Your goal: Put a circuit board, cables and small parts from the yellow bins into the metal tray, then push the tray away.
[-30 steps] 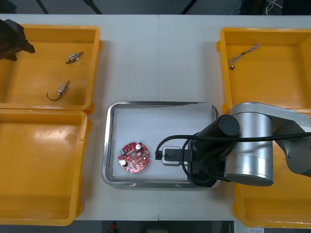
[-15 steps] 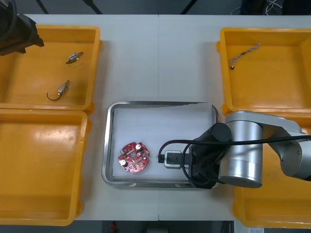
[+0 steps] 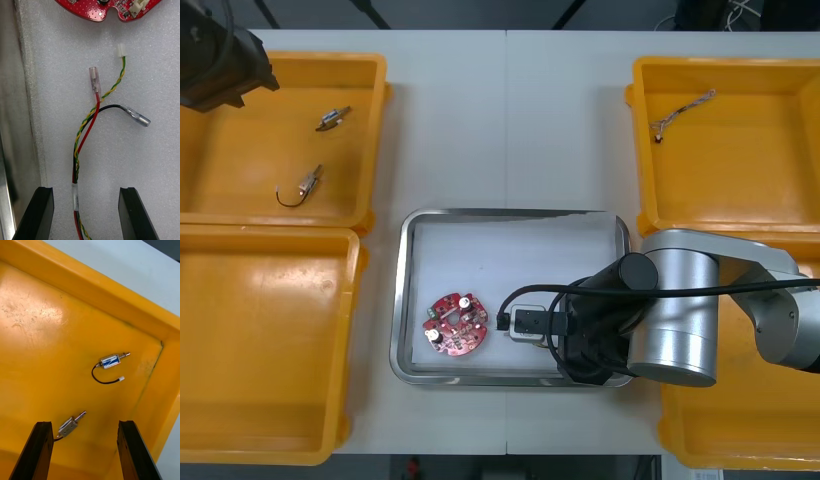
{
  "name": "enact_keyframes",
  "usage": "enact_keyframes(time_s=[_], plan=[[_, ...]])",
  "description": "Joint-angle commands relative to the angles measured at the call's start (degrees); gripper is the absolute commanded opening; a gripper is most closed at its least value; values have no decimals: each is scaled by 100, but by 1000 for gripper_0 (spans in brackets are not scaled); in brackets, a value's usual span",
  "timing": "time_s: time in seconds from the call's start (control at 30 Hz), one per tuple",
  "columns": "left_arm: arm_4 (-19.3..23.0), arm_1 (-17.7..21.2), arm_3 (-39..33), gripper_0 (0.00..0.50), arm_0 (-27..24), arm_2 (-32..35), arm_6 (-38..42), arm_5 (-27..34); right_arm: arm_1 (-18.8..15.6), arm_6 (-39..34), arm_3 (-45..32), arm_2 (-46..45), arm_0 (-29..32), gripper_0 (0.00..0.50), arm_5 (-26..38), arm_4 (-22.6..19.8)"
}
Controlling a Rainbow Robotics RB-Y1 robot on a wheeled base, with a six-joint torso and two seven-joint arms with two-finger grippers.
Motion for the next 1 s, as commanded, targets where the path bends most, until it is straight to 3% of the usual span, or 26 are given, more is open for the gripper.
enact_keyframes(time_s=[0.03,0.27,0.63,0.8,1.0], plan=[[-305,-309,287,500,-545,-51,1202,-75,-112,-117,-252,-12,-178,500,13,21],[-701,-388,410,500,-721,-516,1677,-137,-226,-108,-674,-583,-187,500,795,-216],[-674,-493,629,500,-756,-543,2196,-409,-155,-363,-832,-2446,-213,500,2298,-1632],[-657,-616,858,500,-888,-552,3294,-612,-120,-952,-832,-3325,-213,500,3045,-2053],[-639,-775,1227,500,-1046,-552,4129,-761,-120,-1646,-683,-4090,-213,500,3660,-2141]])
